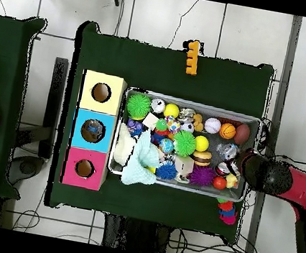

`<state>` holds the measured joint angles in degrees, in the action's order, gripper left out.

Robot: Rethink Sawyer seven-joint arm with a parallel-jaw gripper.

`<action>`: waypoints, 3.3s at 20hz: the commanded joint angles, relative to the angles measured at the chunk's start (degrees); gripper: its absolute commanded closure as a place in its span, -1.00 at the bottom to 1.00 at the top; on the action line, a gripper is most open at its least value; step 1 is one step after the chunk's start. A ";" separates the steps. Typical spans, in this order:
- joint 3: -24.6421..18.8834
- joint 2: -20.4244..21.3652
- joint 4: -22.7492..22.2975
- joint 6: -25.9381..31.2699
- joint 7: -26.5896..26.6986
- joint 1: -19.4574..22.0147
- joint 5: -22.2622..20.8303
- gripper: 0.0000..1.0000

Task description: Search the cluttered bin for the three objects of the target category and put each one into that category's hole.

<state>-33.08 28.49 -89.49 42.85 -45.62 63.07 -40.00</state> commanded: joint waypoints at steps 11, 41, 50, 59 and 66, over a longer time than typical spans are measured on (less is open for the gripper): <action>7.03 -6.06 -1.46 -11.67 -5.25 -1.73 -3.66 -1.00; 12.22 -4.36 -2.83 -15.41 -10.35 -5.14 0.50 -1.00; 14.38 -2.26 -6.06 -25.52 -15.66 -4.50 0.53 1.00; 19.77 -1.11 -6.88 -30.34 -18.06 -7.75 3.22 1.00; 19.99 -1.97 -7.70 -31.19 -15.71 -7.25 5.54 -1.00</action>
<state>-14.40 27.46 -94.40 14.01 -45.91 56.82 -37.96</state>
